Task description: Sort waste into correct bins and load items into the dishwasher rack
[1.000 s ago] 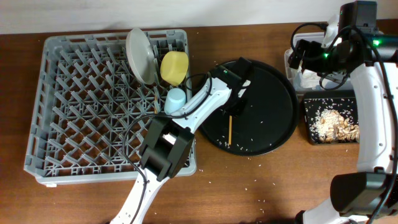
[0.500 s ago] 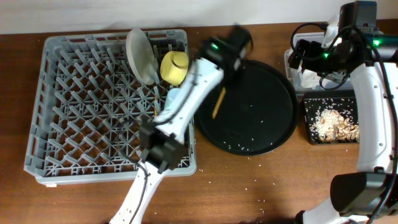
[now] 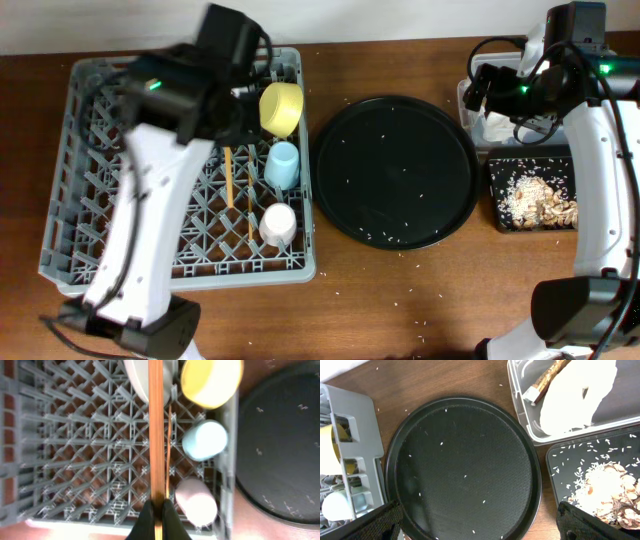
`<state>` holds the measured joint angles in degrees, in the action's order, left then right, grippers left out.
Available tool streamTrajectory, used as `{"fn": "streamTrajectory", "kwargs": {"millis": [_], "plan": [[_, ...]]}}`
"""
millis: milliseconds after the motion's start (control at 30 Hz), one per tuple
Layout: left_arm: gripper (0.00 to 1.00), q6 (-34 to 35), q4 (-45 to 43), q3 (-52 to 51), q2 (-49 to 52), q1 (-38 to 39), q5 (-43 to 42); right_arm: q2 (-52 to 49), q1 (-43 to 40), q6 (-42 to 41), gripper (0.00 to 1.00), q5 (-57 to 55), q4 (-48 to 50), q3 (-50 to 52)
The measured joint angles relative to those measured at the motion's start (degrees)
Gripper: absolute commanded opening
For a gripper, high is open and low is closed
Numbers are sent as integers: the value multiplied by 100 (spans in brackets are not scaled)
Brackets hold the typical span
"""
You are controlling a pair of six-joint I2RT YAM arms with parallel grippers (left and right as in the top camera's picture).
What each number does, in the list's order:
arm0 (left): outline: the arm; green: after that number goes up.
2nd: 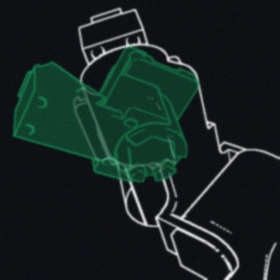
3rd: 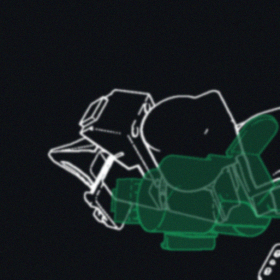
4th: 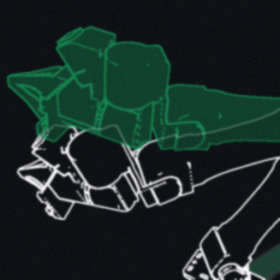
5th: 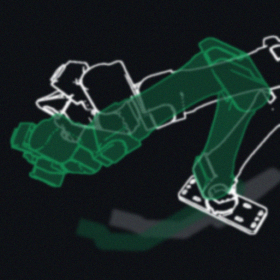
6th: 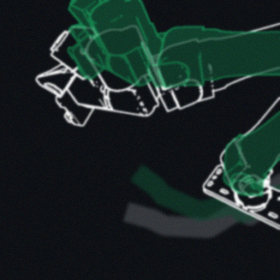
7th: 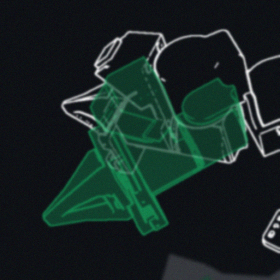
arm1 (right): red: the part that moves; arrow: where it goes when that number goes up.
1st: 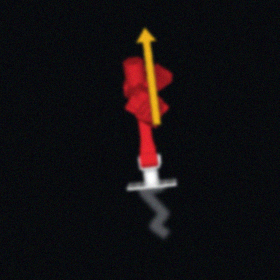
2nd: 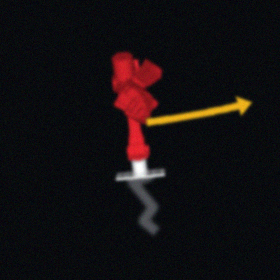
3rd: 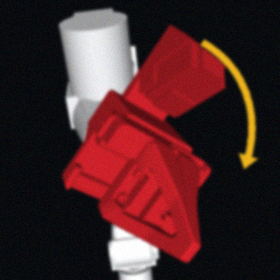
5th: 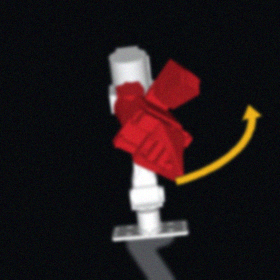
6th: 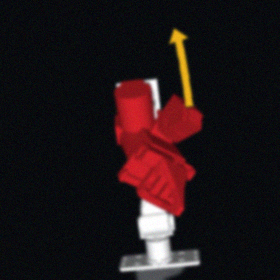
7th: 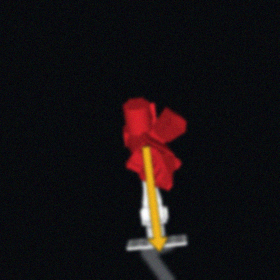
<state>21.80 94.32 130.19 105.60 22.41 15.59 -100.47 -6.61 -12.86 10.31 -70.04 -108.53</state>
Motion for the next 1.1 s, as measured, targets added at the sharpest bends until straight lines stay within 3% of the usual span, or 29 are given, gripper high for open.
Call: {"fn": "streamTrajectory", "kwargs": {"millis": [67, 133, 200, 233, 300, 333, 500, 533, 567, 667, 733, 833, 1100], "plan": [[1, 179, -1222, -2166, 142, -4, 136, -2, 0, 0, 98, 2, -7, 0], [1, 179, -2656, -3397, 249, -4, 160, -2, 0, 0, 98, 2, -20, 0], [1, 188, -3421, -4369, 260, -26, 260, -7, 0, 4, 98, 4, -13, 0], [5, 181, -3676, -4544, 136, -79, 278, -7, 0, 0, 99, 2, -15, 0], [42, 98, -3783, -4802, 111, -225, 267, -7, 0, 4, 98, 2, -15, 0], [54, 0, -3783, -4868, 114, -256, 293, -7, 0, 0, 99, 2, -15, 0], [63, -345, -3803, -4800, 111, -289, -136, -9, 0, 0, 98, 2, -13, 0], [70, -389, -3770, -4719, 105, -289, -205, -9, 0, 0, 99, 4, -11, 0], [96, -424, -3499, -4190, 44, -289, -367, -11, 0, 2, 98, 2, -9, 0], [99, -470, -3257, -3023, -413, -289, -608, -11, 0, 2, 98, 2, -9, 0], [99, -474, -3053, -2376, -1342, -289, -841, -11, 0, 2, 98, 2, -9, 0], [99, -474, -3014, -2334, -1917, -289, -942, -11, 0, 4, 99, 2, -9, 0], [99, -474, -3005, -2337, -1902, -289, -968, -11, 11, 57, 98, -367, -68, 0]]}}
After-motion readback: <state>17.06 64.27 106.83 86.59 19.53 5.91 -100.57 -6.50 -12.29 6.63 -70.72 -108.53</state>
